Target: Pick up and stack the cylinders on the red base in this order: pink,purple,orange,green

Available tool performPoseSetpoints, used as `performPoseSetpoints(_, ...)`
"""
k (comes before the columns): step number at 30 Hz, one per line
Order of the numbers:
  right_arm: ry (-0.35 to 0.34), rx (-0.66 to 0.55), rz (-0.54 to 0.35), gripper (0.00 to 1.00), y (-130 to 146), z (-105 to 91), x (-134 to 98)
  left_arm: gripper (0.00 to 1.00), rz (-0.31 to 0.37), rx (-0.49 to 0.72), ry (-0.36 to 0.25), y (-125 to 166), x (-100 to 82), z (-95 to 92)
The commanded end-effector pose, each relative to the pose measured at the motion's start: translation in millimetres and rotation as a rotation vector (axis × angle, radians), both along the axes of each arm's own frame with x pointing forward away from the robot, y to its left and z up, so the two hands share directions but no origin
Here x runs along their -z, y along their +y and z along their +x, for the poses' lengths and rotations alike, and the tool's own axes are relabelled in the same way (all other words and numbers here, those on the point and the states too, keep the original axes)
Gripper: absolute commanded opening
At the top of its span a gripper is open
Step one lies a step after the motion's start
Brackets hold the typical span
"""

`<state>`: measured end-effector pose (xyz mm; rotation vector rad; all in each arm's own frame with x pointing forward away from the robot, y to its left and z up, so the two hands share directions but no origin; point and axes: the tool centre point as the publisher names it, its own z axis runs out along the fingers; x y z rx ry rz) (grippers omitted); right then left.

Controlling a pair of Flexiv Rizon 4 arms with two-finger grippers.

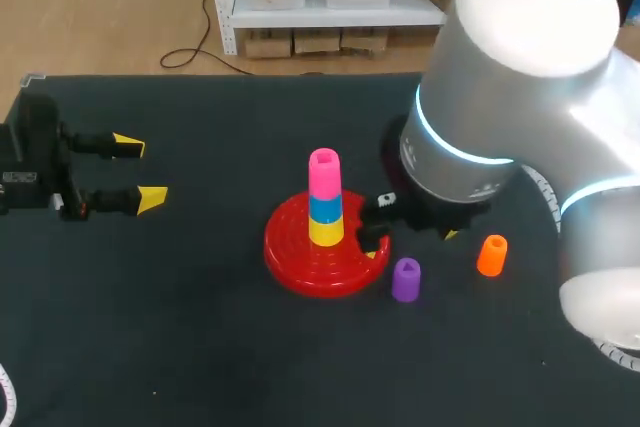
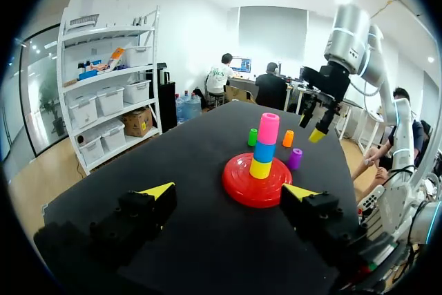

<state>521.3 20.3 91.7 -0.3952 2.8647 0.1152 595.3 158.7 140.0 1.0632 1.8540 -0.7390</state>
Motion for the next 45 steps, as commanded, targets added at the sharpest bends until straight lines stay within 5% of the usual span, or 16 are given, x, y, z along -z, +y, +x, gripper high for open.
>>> performPoseSetpoints(1,0.004,0.002,0.0,1.0,-0.8,4.8,8.6,1.0,-0.005,-0.004,-0.009,-0.8,2.8,-0.3)
performPoseSetpoints(14,0.035,0.029,-0.042,1.0,-8.6,9.9,39.2,1.0,-0.005,-0.004,-0.009,-0.8,2.8,-0.3)
performPoseSetpoints(35,0.083,0.06,-0.059,1.0,-2.2,18.9,58.2,1.0,-0.005,-0.004,-0.009,-0.8,2.8,-0.3)
performPoseSetpoints(42,0.099,0.059,-0.056,0.67,-2.3,16.9,61.1,1.0,-0.005,-0.004,-0.009,-0.8,2.8,-0.3)
performPoseSetpoints(45,0.103,0.061,-0.055,0.61,-2.3,16.6,61.4,1.0,-0.005,-0.004,-0.009,-0.8,2.8,-0.3)
